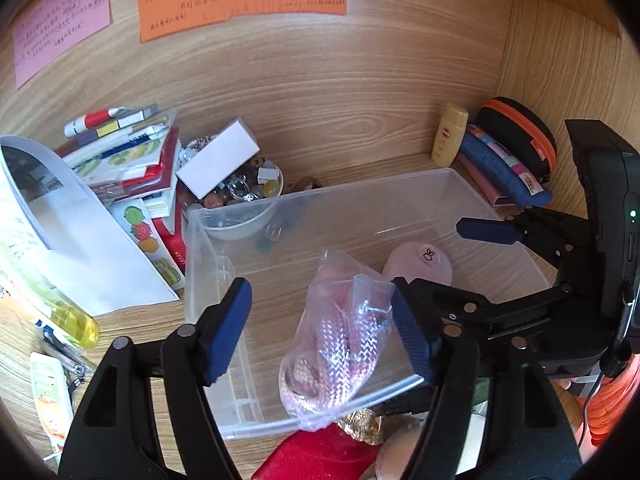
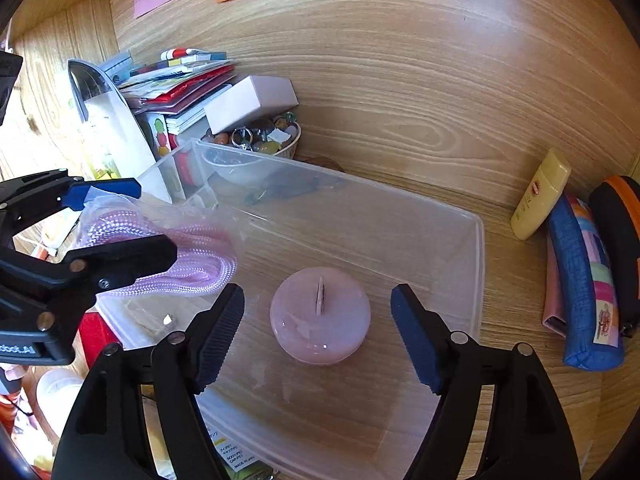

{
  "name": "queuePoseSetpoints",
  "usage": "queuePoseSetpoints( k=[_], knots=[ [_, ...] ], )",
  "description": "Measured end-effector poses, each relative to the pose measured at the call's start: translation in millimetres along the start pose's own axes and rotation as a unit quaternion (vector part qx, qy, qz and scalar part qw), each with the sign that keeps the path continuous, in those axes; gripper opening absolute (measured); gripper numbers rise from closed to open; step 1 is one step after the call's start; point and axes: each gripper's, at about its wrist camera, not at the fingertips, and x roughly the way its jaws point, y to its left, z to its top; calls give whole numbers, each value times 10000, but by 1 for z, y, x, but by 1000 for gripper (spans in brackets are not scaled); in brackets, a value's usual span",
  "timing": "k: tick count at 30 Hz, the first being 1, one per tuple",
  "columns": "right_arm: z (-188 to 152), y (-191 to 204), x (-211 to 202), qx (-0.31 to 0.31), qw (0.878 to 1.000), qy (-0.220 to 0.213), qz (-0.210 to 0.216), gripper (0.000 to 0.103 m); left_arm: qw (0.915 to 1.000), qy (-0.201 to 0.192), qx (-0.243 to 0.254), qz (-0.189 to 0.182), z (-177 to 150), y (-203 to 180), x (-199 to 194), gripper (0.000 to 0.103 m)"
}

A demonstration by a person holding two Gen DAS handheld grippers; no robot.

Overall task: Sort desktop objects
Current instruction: 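Release the pink rope and pink container into the clear box with both grippers, then grasp the white tape roll with the left gripper while the right gripper grasps the cream candle jar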

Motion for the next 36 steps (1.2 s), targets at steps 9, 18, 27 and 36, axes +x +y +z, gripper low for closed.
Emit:
queuePoseSetpoints(
  k=[9, 18, 27, 36],
  knots=[
    [-10, 13, -38, -114, 9994, -280, -184, 85, 9994, -273, -192, 128, -9, 0, -34, 91],
    [-34, 26, -75, 43, 9989, -449, -96, 86, 9987, -397, -179, 272, -33, 1, -64, 92],
    [-64, 48, -94, -89, 9989, -456, -42, 86, 9989, -217, -107, 403, -72, 1, -79, 93],
    [-89, 71, -93, -160, 9991, -288, 252, 86, 9993, 186, -250, 184, -119, -4, -77, 93]
  ],
)
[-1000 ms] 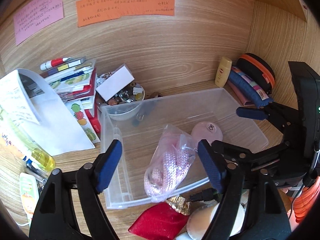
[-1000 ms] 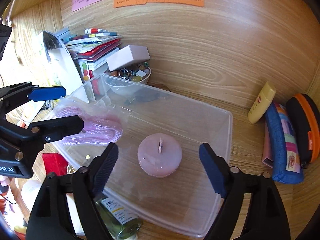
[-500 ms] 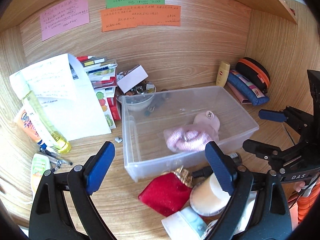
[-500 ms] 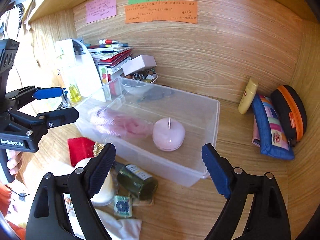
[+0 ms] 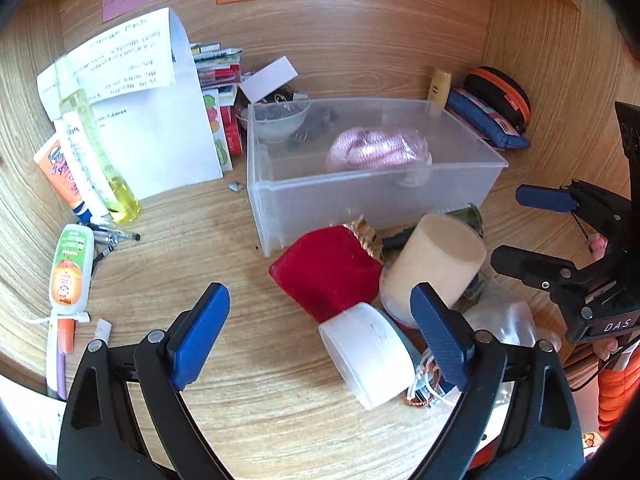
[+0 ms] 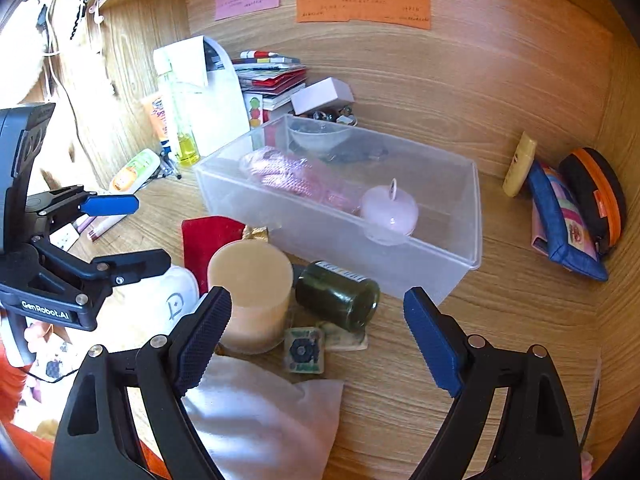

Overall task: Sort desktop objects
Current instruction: 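Grasp the white tape roll with the left gripper while the right gripper grasps the cream candle jar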

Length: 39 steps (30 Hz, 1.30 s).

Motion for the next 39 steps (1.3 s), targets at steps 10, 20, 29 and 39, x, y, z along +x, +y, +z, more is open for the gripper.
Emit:
queuePoseSetpoints(
  k=[10, 20, 29, 39],
  knots=[
    [-10, 32, 18, -383, 9985, 101, 379, 84, 9999, 69, -2, 111, -30, -8, 7, 93],
    [-3, 36, 48, -278, 9961, 430, 713, 68, 9993, 169, -325, 13, -36, 10, 19, 72],
    [4, 30, 52, -148, 9953, 464, 842, 56, 9992, 171, -324, -134, -32, 9, 29, 37],
    [2, 31, 35, -139, 9973, 176, 702, 54, 9985, -127, -530, -92, -25, 20, 10, 29]
  ],
)
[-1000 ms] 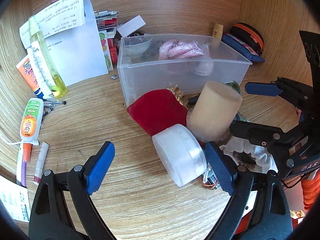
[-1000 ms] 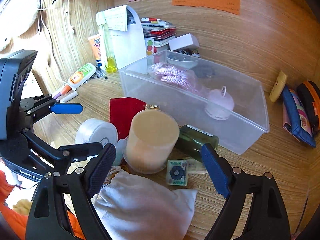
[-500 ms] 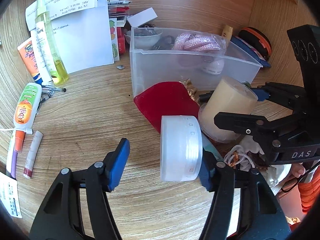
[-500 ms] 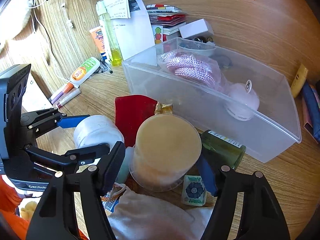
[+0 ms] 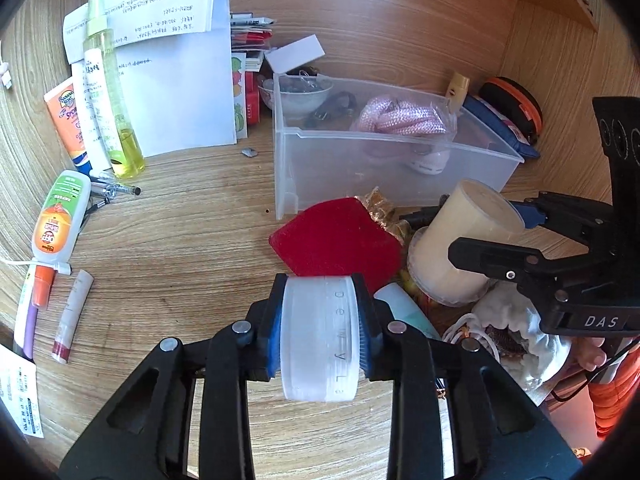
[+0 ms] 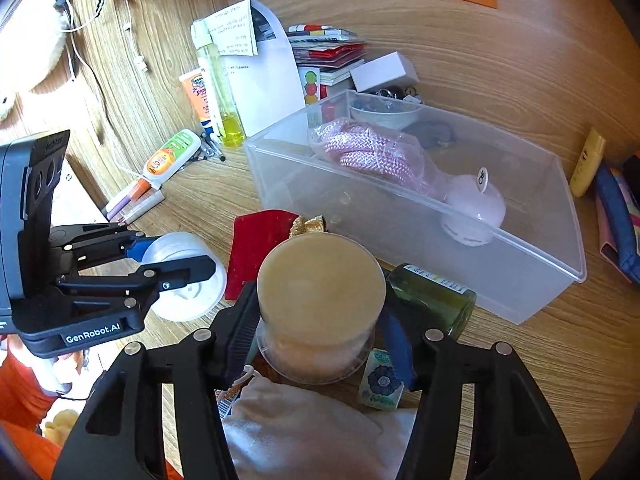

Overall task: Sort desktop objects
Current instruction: 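Grasp the white tape roll with the left gripper while the right gripper grasps the cream candle jar, then carry the tape roll and candle jar over the clear box with both grippers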

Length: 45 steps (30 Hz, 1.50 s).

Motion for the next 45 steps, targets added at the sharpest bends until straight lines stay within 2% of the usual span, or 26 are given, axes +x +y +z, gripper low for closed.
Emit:
queuePoseSetpoints(
  k=[10, 20, 27, 37, 45],
  knots=[
    [10, -4, -37, 65, 9991, -406, -65, 54, 9997, -241, -57, 25, 13, 2, -12, 29],
    [24, -28, -65, 279, 9967, -708, -298, 54, 9980, -626, -56, -27, 55, 4, -29, 29],
    [32, -51, -80, 491, 9937, -908, -429, 54, 9971, -733, -35, -184, 84, 4, -29, 29],
    [49, -77, -80, 612, 9908, -1034, -618, 54, 9969, -783, -17, -102, 117, 2, -11, 29],
    [57, -102, -56, 766, 9902, -843, -810, 54, 9976, -679, -99, -79, 134, 8, 14, 29]
  ],
)
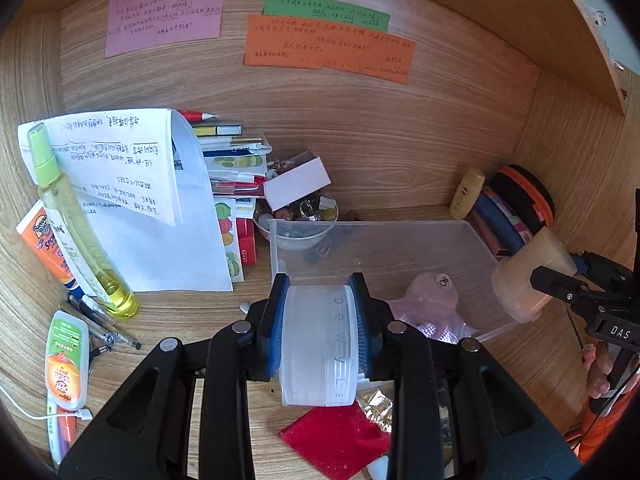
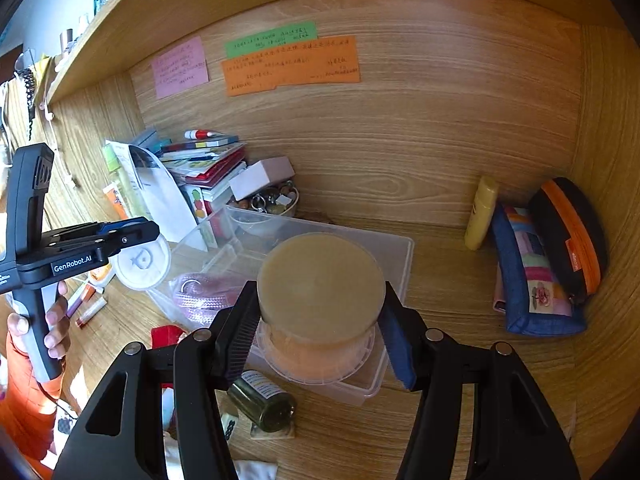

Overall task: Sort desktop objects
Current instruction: 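Carry the tape roll and candle jar over the clear box with both grippers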

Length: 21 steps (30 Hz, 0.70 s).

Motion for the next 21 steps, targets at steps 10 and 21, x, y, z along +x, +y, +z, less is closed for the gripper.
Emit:
queuePoseSetpoints(
  k=[10, 21],
  knots=[
    [-3, -8, 35, 14, 9995, 311, -9, 54, 9996, 287, 35, 24, 1, -1, 35, 29],
    [-17, -3, 55, -179, 9979, 614, -71, 54, 9983, 547, 213, 31, -12, -12, 56, 29]
  ],
)
